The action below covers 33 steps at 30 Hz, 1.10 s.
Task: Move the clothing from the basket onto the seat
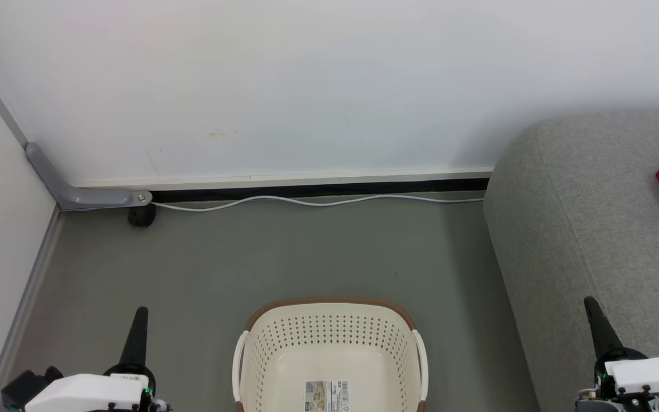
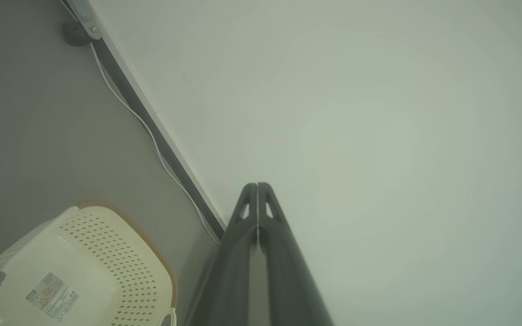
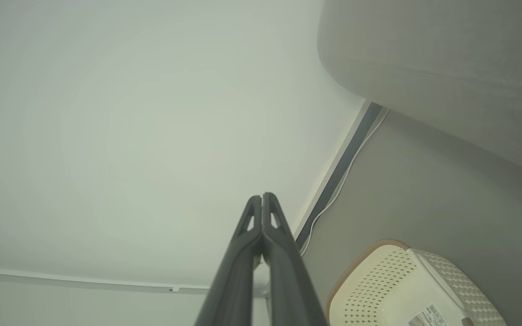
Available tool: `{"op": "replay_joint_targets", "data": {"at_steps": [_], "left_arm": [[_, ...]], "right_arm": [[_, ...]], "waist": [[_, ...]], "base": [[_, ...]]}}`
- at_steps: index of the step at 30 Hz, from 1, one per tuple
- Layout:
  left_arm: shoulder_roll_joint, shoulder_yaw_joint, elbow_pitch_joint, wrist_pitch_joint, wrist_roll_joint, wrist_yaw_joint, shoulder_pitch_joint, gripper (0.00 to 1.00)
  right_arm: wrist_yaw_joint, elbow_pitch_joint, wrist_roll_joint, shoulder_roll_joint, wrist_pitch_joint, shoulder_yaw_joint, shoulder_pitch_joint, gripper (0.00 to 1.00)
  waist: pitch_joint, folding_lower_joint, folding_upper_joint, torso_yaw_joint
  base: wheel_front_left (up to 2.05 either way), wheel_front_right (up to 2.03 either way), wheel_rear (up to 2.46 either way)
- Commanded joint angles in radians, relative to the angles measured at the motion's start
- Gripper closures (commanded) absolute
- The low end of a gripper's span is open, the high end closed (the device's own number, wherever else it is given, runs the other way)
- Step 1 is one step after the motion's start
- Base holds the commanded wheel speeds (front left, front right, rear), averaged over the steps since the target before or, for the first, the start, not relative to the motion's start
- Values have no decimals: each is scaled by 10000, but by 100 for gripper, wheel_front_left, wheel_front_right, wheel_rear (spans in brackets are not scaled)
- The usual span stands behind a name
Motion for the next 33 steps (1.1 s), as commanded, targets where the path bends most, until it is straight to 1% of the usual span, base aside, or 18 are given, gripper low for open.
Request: {"op": "replay_joint_targets", "data": {"at_steps": [1, 23, 26, 33], "left_arm": [[156, 297, -318, 64, -257, -115, -622, 100], [175, 497, -457, 712, -2755, -238, -879, 100], [177, 515, -470, 770, -2978, -249, -902, 100], [177, 515, -470, 770, -2979, -249, -902, 100]], "right_arm": [[13, -362, 251, -105, 96, 114, -470, 100], [15, -565, 2736, -78, 729, -205, -540, 100], [16, -583, 2959, -76, 785, -234, -546, 100], [16, -583, 2959, -76, 785, -233, -546, 100]], "waist": [[1, -1, -1, 0], [25, -1, -1, -11], [27, -1, -1, -12], [27, -1, -1, -12]], "base": [[0, 0, 0], [0, 0, 0], [0, 0, 0], [0, 0, 0]]}}
